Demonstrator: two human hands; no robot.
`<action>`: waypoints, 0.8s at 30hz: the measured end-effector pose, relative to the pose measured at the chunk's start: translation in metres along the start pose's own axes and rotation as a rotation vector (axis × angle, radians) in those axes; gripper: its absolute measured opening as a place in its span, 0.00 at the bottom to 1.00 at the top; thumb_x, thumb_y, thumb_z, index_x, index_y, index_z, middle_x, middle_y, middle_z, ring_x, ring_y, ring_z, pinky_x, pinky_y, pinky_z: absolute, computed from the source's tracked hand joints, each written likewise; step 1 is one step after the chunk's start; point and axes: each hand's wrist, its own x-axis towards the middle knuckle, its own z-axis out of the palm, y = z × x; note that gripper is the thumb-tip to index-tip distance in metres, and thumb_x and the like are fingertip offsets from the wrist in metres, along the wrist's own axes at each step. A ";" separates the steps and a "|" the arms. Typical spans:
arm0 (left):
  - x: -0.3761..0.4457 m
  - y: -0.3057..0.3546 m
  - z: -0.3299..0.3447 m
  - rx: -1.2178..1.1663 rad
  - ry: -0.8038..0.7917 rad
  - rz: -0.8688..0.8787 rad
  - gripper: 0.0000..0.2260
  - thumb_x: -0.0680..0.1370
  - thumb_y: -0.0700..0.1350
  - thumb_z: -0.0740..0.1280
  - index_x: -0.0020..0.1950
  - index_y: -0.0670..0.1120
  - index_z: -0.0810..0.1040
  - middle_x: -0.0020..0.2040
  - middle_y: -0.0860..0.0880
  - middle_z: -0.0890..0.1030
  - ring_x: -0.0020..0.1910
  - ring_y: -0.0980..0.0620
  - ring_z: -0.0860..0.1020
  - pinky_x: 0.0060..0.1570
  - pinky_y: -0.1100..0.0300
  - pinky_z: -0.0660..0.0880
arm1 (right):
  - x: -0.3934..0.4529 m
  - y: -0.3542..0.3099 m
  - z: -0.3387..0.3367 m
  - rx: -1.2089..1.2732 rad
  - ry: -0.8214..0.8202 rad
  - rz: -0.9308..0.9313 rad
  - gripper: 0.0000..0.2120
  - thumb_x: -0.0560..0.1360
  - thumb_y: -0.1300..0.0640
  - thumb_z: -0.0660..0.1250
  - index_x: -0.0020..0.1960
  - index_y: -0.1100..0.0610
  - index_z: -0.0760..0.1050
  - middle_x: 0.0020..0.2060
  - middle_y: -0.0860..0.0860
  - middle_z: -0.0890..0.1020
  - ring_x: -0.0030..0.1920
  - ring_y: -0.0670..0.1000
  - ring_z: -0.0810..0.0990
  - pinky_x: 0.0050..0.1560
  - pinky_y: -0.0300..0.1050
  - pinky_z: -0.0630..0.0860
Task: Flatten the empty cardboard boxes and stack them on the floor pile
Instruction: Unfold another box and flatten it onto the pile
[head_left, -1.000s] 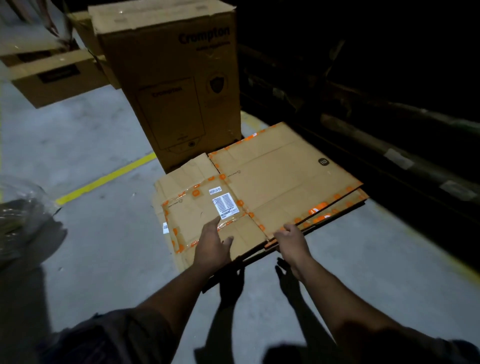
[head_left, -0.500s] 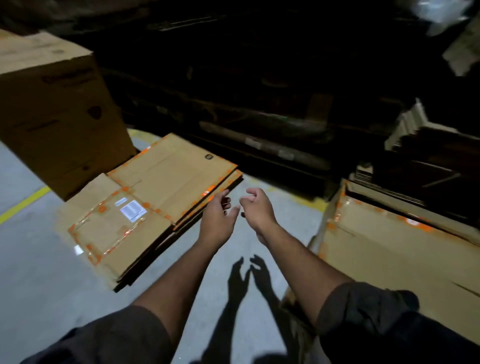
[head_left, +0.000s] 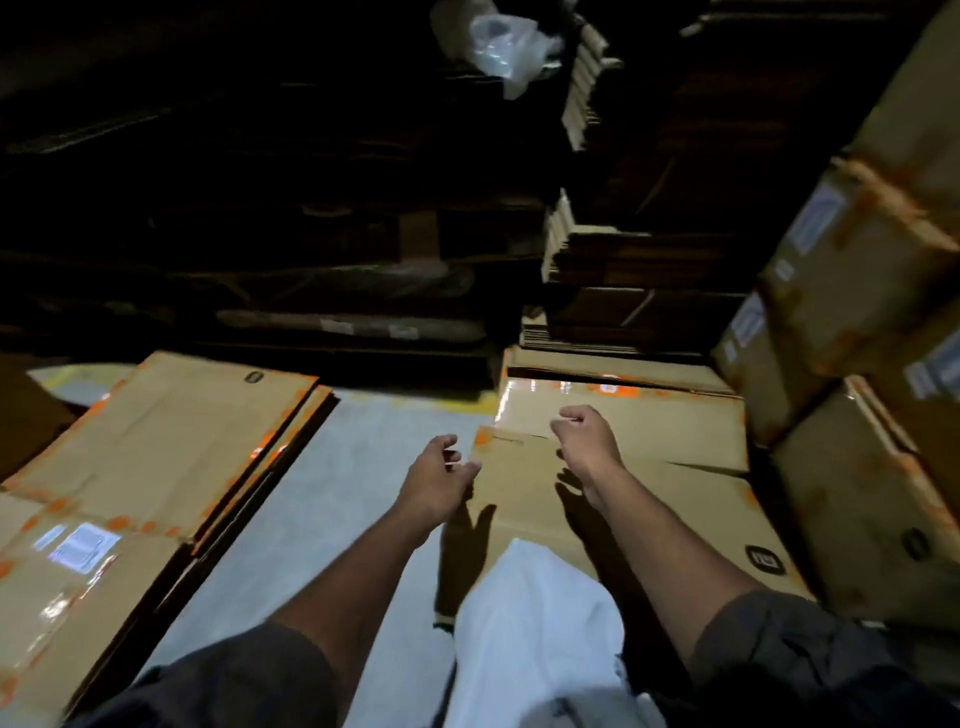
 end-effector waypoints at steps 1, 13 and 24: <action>0.004 -0.003 0.008 0.015 -0.010 -0.026 0.27 0.80 0.48 0.69 0.77 0.47 0.65 0.70 0.46 0.74 0.63 0.48 0.75 0.61 0.55 0.73 | 0.007 0.016 -0.015 -0.012 0.038 0.037 0.17 0.78 0.56 0.64 0.66 0.55 0.74 0.59 0.52 0.79 0.57 0.56 0.79 0.62 0.53 0.76; 0.057 -0.026 0.076 0.400 -0.071 -0.087 0.34 0.76 0.48 0.75 0.77 0.41 0.65 0.72 0.40 0.73 0.69 0.41 0.74 0.67 0.47 0.73 | 0.051 0.132 -0.141 -0.248 0.298 0.272 0.20 0.79 0.55 0.66 0.69 0.57 0.73 0.67 0.55 0.76 0.65 0.58 0.75 0.62 0.48 0.72; 0.088 -0.061 0.072 0.385 -0.035 -0.357 0.26 0.66 0.59 0.81 0.49 0.38 0.82 0.48 0.39 0.85 0.43 0.42 0.82 0.47 0.49 0.80 | 0.062 0.176 -0.187 -0.601 0.285 0.589 0.36 0.75 0.41 0.69 0.73 0.62 0.63 0.70 0.63 0.70 0.69 0.65 0.70 0.64 0.58 0.70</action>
